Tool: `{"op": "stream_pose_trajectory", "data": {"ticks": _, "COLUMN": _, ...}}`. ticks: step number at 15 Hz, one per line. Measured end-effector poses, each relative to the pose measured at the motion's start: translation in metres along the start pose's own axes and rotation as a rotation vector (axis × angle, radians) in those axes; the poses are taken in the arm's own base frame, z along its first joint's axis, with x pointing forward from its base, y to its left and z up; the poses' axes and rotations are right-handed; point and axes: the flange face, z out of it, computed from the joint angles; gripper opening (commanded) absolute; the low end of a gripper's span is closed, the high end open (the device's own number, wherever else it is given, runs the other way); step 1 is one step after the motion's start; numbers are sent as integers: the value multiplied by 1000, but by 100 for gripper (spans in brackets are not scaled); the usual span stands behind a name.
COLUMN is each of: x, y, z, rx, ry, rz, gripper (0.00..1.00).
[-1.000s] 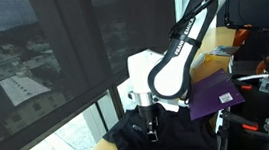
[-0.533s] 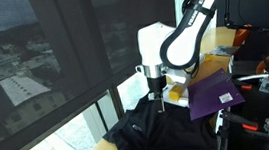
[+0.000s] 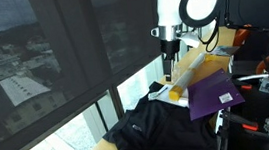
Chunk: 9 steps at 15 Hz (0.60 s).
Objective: Close the zipper of the black vest
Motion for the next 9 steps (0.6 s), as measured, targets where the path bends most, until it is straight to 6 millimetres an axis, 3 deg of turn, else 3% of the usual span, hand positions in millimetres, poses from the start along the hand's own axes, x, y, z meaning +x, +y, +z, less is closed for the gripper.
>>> {"op": "stream_pose_trajectory", "data": {"ticks": 5, "x": -27, "y": 31, "z": -30, "rx": -15, "ry": 9, "rz": 63, "gripper": 100}}
{"op": "stream_pose_trajectory", "data": {"ticks": 9, "x": -29, "y": 32, "z": -28, "rx": -15, "ry": 4, "rz": 64, "gripper": 100}}
